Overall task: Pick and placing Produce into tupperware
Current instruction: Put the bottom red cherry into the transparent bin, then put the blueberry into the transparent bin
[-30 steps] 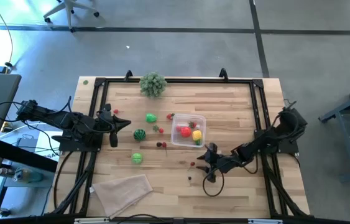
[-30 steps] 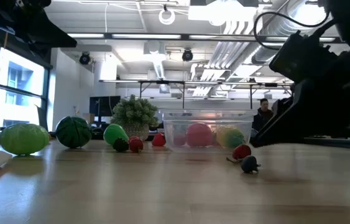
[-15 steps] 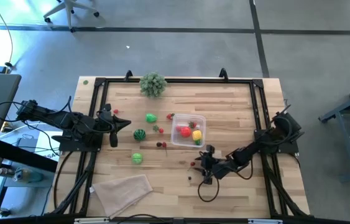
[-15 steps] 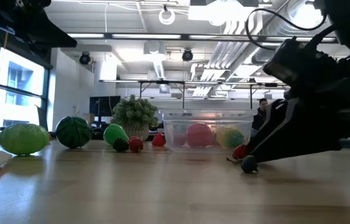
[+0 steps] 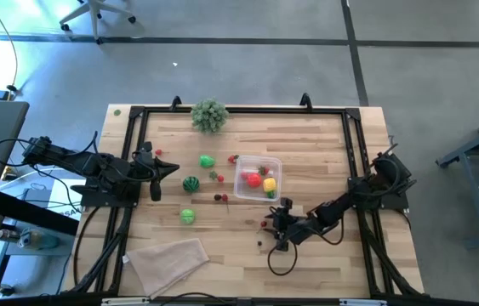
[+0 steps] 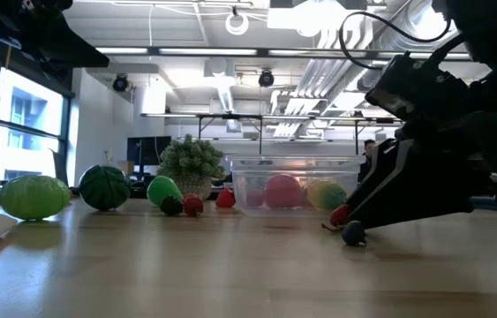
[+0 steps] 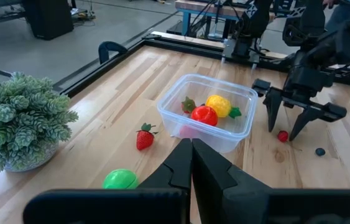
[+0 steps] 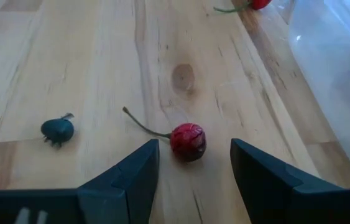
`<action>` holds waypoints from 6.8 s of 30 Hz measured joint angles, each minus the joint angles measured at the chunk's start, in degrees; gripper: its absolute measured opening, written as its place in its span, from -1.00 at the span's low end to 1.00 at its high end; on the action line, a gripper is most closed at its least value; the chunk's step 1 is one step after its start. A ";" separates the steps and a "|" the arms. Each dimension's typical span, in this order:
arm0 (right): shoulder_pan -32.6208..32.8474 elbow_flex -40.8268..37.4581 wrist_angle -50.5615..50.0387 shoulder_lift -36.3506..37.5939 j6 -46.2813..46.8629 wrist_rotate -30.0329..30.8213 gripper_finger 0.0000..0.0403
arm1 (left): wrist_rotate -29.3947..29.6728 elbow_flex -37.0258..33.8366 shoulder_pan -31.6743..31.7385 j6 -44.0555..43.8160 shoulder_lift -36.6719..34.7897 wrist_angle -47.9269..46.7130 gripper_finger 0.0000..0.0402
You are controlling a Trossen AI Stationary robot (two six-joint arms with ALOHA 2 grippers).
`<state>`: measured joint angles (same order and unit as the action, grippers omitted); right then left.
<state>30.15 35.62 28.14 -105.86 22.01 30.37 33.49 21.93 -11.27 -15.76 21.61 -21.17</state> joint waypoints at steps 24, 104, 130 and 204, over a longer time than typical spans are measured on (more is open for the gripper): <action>-1.18 0.02 1.27 0.02 -0.21 -3.66 -0.32 | 0.00 0.00 0.00 0.00 -0.01 0.00 -1.00; -29.06 9.95 -30.67 20.48 -13.70 -27.52 -0.71 | 0.00 0.01 0.00 0.00 0.00 0.00 -1.00; -30.92 32.20 -58.93 1.07 -16.04 -32.59 -0.71 | -0.01 0.01 0.01 -0.01 -0.02 0.01 -1.00; 1.34 -3.13 6.78 5.27 -18.00 -14.73 -0.31 | -0.01 0.02 0.01 -0.01 -0.01 0.02 -1.00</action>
<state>31.49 32.49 34.92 -100.59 4.01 15.64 33.47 21.96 -11.25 -15.76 21.60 -21.15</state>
